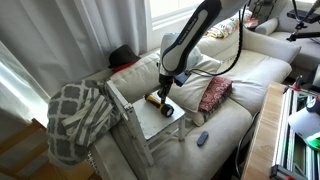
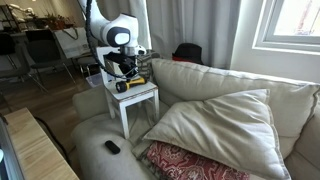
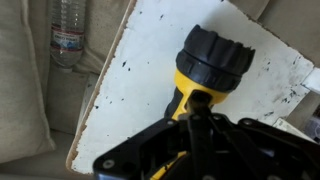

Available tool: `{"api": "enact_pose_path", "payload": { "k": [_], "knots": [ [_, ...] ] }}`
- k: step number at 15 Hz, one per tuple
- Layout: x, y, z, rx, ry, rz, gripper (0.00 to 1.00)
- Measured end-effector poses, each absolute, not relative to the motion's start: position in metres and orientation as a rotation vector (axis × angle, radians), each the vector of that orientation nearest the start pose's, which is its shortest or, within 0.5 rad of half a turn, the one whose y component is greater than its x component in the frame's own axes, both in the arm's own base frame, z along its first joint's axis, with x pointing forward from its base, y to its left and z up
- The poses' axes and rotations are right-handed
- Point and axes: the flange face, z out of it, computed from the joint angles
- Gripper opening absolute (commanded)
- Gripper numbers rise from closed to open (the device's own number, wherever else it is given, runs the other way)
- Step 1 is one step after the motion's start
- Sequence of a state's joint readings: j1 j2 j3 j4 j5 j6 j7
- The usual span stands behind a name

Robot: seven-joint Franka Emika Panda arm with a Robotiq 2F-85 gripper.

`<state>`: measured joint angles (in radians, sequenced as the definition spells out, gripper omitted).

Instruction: Press a button on the flashlight

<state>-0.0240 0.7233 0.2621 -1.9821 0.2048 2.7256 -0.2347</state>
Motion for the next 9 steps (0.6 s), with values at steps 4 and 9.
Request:
{"api": "enact_pose_path", "payload": {
  "k": [4, 9],
  "knots": [
    [0.5898, 0.1351, 0.1087, -2.883, -0.282, -0.011, 0.0],
    [0.5914, 0.1349, 0.109, -2.9, -0.195, -0.007, 0.0]
  ]
}}
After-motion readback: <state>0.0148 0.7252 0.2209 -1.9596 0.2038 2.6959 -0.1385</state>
